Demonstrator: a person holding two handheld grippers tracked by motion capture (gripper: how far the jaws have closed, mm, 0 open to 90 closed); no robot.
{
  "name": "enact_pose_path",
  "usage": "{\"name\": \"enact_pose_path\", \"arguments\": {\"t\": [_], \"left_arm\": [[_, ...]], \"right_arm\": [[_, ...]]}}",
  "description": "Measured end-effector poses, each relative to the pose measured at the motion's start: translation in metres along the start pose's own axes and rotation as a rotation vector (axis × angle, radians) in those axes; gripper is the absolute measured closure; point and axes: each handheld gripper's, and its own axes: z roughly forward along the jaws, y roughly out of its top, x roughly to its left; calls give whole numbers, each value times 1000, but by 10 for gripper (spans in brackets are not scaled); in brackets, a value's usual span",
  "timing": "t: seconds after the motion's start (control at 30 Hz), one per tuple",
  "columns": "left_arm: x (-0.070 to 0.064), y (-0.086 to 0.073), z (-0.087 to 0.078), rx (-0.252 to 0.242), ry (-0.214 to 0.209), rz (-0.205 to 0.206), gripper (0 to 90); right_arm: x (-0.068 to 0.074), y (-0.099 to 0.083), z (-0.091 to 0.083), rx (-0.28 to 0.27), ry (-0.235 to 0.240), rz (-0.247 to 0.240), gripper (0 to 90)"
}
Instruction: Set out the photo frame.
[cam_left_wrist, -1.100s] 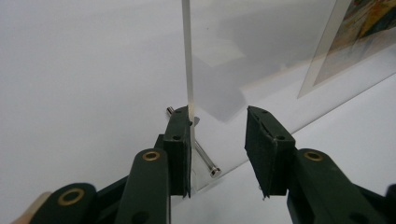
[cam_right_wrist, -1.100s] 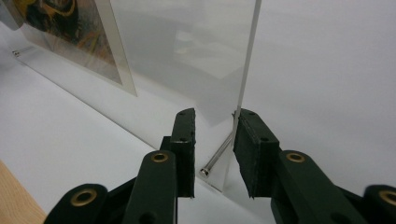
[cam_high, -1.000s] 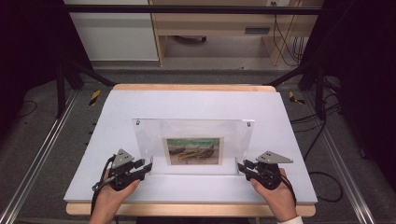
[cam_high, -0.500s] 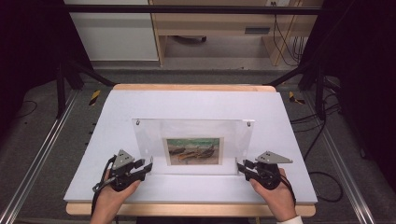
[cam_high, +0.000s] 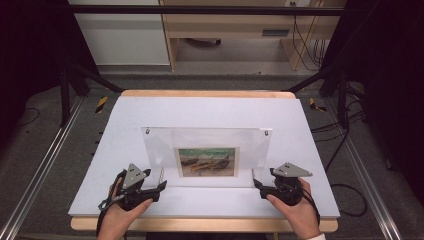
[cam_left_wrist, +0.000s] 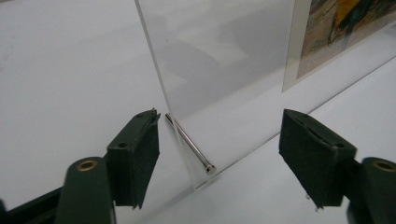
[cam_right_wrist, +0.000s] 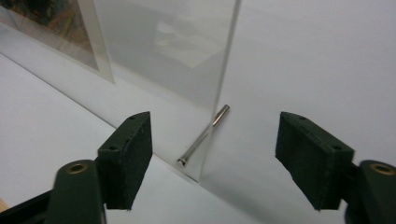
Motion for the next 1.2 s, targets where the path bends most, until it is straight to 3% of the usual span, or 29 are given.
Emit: {"name": "enact_pose_path", "arguments": {"t": [0.3, 0.63, 1.1, 1.2], "left_arm": [[9, -2, -6, 6, 18, 16, 158], [24, -6, -11, 0, 38, -3, 116], [46, -12, -19, -23, 102, -43, 104], [55, -16, -20, -12, 127, -64, 98]], "right_arm": [[-15, -7, -7, 13, -31, -9, 158], [-26, -11, -10, 9, -57, -11, 135], [-39, -16, -10, 11, -114, 29, 111], [-45, -18, -11, 21, -141, 68, 108]]}}
